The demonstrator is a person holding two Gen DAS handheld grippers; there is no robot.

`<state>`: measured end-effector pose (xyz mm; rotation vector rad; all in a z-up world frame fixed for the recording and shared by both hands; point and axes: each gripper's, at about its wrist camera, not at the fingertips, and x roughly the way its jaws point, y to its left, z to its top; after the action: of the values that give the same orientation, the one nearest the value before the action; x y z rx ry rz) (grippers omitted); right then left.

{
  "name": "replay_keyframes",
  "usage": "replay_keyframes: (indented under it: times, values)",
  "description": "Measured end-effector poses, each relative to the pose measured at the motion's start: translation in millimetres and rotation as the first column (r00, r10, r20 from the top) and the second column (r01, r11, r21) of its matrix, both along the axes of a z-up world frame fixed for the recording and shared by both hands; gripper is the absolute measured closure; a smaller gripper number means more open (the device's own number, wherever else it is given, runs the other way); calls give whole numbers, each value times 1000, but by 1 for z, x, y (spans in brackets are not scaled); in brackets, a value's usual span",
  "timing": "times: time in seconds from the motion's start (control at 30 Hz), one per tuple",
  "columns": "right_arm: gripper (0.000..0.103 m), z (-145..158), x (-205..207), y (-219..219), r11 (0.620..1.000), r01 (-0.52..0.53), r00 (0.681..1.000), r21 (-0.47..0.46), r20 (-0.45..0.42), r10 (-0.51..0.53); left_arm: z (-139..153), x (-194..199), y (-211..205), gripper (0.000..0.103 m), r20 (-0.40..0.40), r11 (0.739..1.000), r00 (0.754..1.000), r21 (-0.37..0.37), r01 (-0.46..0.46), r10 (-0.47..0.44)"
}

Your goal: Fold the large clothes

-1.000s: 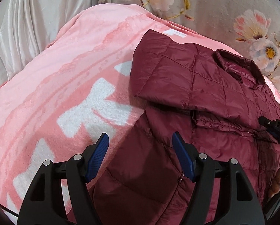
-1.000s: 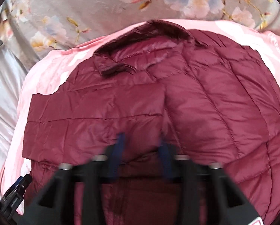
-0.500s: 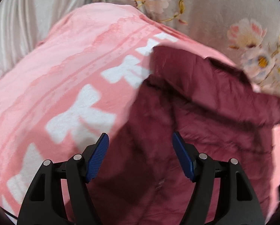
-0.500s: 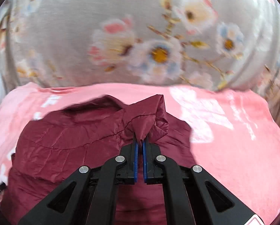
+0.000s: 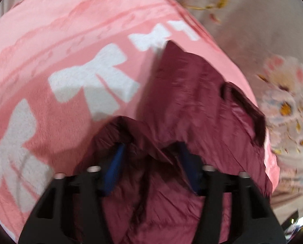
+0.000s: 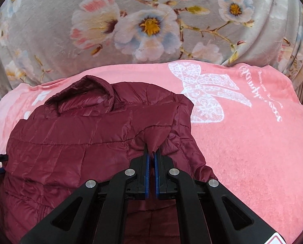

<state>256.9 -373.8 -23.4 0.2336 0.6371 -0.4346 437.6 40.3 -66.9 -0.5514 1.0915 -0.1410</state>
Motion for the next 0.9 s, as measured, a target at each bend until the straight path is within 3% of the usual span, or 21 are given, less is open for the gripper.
replay_keyframes:
  times: [0.03, 0.1, 0.17, 0.23, 0.37, 0.5, 0.9]
  values:
    - [100, -1, 0, 0, 1000, -2, 1000, 1, 0, 2, 0, -1, 2, 94, 3, 1000, 1000, -3, -8, 8]
    - [100, 1, -6, -1, 1000, -5, 1000, 19, 22, 4, 11, -10, 7, 102, 52, 1000, 999, -1, -13, 13]
    - [100, 4, -13, 1, 1000, -9, 999, 15, 40, 8, 27, -25, 3, 102, 130, 997, 991, 71, -2, -8]
    - [100, -4, -10, 4, 1000, -8, 1000, -5, -8, 8, 35, -38, -7, 103, 190, 984, 981, 177, 7, -41]
    - [100, -31, -2, 3, 1000, -4, 993, 11, -114, 5, 18, -47, -30, 103, 206, 938, 974, 347, 18, -95]
    - [100, -39, 1, 0, 1000, -5, 990, 31, -144, 9, -3, -49, -33, 102, 194, 923, 975, 384, 25, -107]
    - [99, -47, 5, 1, 1000, -12, 984, 29, -179, 17, -7, -56, -48, 102, 215, 873, 967, 488, 12, -134]
